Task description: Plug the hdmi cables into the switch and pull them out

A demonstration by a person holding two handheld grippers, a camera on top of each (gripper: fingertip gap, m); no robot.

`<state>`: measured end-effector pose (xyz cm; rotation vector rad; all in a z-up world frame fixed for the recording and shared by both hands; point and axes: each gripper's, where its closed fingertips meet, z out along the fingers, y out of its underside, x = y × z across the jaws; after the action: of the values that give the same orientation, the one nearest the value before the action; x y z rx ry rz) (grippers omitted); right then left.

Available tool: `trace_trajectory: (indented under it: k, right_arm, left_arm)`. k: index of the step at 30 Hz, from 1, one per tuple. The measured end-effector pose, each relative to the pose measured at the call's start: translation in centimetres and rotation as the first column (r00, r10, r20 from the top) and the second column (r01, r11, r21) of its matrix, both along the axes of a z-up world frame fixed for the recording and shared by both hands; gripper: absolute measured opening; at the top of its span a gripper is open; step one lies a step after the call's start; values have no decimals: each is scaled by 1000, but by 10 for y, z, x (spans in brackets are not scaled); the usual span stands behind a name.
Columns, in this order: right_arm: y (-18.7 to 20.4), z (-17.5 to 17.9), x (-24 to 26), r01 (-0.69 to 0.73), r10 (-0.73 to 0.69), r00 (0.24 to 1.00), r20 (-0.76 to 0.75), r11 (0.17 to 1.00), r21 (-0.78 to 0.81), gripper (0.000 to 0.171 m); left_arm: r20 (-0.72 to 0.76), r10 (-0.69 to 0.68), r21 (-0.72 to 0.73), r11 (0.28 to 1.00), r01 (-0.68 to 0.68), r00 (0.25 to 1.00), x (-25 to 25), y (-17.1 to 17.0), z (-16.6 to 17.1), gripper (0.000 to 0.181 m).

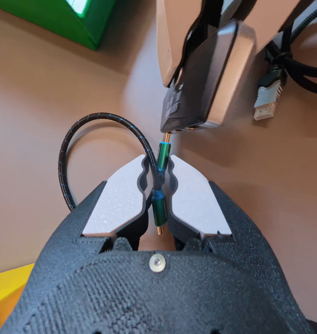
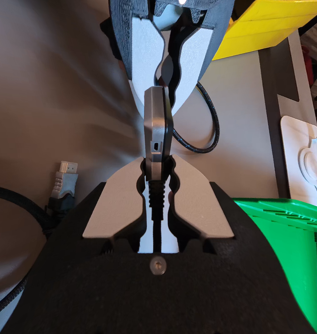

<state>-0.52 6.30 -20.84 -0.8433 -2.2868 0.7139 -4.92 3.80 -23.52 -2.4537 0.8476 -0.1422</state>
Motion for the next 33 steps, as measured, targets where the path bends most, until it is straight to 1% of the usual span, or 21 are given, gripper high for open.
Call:
trace_trajectory:
  k: [4, 12, 16, 19, 21, 24, 30, 32, 33]
  right_arm:
    - [-3, -2, 0, -9, 9, 1000, 5, 1000, 12, 23]
    - [-10, 12, 1, -31, 30, 999, -32, 999, -38, 22]
    - [-9, 16, 3, -32, 28, 999, -40, 995, -100, 22]
    - [-8, 17, 3, -13, 10, 1000, -28, 994, -112, 23]
    - [-6, 15, 1, 14, -17, 1000, -22, 994, -105, 23]
    - [-3, 16, -6, 41, -44, 998, -50, 997, -67, 23]
    - [-7, 23, -14, 50, -48, 992, -115, 999, 15, 23]
    - [-4, 29, -17, 68, -61, 987, -147, 997, 41, 23]
    - [1, 32, -17, 84, -74, 984, -160, 995, 60, 23]
  left_arm:
    - [32, -35, 7, 999, 35, 999, 5, -3, 4, 20]
    - [149, -79, 49, 996, 72, 986, 13, -3, 15, 19]
    - [184, -100, 82, 993, 86, 978, 16, 0, 18, 18]
    - [169, -106, 107, 990, 89, 980, 16, 1, 21, 19]
    - [130, -102, 130, 988, 85, 986, 13, 4, 22, 20]
    - [59, -95, 173, 981, 83, 994, 5, 7, 26, 21]
    - [41, -102, 224, 970, 90, 994, 0, 9, 36, 22]
    - [54, -97, 271, 959, 79, 994, -4, 11, 46, 24]
    - [71, -94, 310, 948, 68, 993, -8, 12, 58, 24]
